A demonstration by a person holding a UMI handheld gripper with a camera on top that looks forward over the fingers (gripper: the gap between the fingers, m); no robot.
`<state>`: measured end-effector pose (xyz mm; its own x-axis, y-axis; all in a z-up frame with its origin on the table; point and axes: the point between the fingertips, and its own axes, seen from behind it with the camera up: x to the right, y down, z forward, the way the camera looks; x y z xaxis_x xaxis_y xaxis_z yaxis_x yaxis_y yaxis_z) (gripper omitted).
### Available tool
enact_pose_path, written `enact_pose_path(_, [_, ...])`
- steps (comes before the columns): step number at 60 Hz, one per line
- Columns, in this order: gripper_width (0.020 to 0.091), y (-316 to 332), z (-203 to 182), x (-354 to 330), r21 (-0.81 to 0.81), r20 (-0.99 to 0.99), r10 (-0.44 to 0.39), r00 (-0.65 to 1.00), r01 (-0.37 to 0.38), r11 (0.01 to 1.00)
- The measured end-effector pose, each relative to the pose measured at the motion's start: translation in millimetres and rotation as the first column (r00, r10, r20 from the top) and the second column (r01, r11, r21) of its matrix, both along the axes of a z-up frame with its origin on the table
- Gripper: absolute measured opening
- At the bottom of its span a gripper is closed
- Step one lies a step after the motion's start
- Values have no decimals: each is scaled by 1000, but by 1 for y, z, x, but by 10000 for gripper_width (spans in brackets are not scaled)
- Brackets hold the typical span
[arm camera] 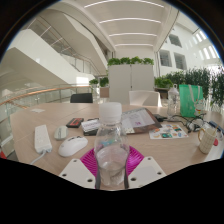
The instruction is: Pour water
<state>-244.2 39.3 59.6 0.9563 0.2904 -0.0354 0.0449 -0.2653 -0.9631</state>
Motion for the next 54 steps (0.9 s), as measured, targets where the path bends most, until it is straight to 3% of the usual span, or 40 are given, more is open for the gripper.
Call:
enact_pose_path(6, [318,1,2,3,-57,-17,20,1000,-21,998])
enact_pose_path(12, [318,12,56,32,-43,-145,1,989,-8,999])
enact_pose_path(14, [296,18,75,47,-62,-214,-21,977,8,998])
enact_pose_path(20, [319,39,122,115,-151,-488,-130,863,63,987])
enact_pose_path(24, [318,49,132,158,-250,-658,-221,720,69,966])
enact_pose_path(29, [318,61,118,201,-384,-819,-337,465,-7,923])
enact_pose_path(31, [285,65,110,212,-433,-857,-389,338,-62,899])
enact_pose_path(32, [316,66,108,215,-449,-870,-410,273,-99,888])
enact_pose_path(36, [315,70,110,221,-479,-870,-492,2,-230,847])
enact_pose_path(42, [315,79,132,235,-407,-815,-499,-294,-322,855])
enact_pose_path(43, [316,74,135,246,-365,-807,-486,-335,-364,857])
enact_pose_path(44, [316,84,139,238,-388,-785,-499,-367,-337,858])
enact_pose_path(54, [317,85,147,267,-323,-618,-490,-615,-369,871])
